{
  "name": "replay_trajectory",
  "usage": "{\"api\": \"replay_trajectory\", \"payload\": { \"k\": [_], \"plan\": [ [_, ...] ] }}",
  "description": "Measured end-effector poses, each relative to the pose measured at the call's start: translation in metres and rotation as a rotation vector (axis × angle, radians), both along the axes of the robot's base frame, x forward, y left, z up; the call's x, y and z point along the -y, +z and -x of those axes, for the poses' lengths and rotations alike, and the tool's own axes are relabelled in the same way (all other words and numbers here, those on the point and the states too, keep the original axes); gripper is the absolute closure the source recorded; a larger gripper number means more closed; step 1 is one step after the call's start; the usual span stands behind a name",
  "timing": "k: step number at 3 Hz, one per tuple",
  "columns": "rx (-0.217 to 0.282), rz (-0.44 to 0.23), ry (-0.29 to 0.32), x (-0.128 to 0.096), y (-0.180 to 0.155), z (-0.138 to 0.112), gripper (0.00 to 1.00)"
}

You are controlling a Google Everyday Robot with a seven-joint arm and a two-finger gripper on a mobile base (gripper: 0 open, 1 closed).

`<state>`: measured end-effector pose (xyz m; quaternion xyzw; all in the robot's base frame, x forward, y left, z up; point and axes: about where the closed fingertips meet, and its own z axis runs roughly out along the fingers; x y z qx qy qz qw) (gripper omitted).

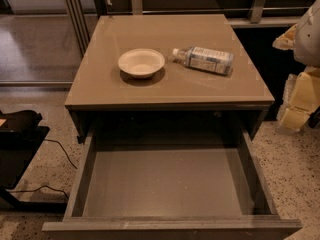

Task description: Place blue plastic bottle into top drawer

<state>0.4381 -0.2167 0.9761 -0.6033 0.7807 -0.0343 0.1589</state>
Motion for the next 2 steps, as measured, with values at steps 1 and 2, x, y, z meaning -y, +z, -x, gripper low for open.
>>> {"api": "replay_trajectory", "payload": {
  "k": [1,2],
  "plan": [
    [0.001,0.0,0.0,0.0,0.0,0.0,0.0],
    [0.034,-0.043,0.008,-0.004,0.008,-0.024,0.0]
  ]
}}
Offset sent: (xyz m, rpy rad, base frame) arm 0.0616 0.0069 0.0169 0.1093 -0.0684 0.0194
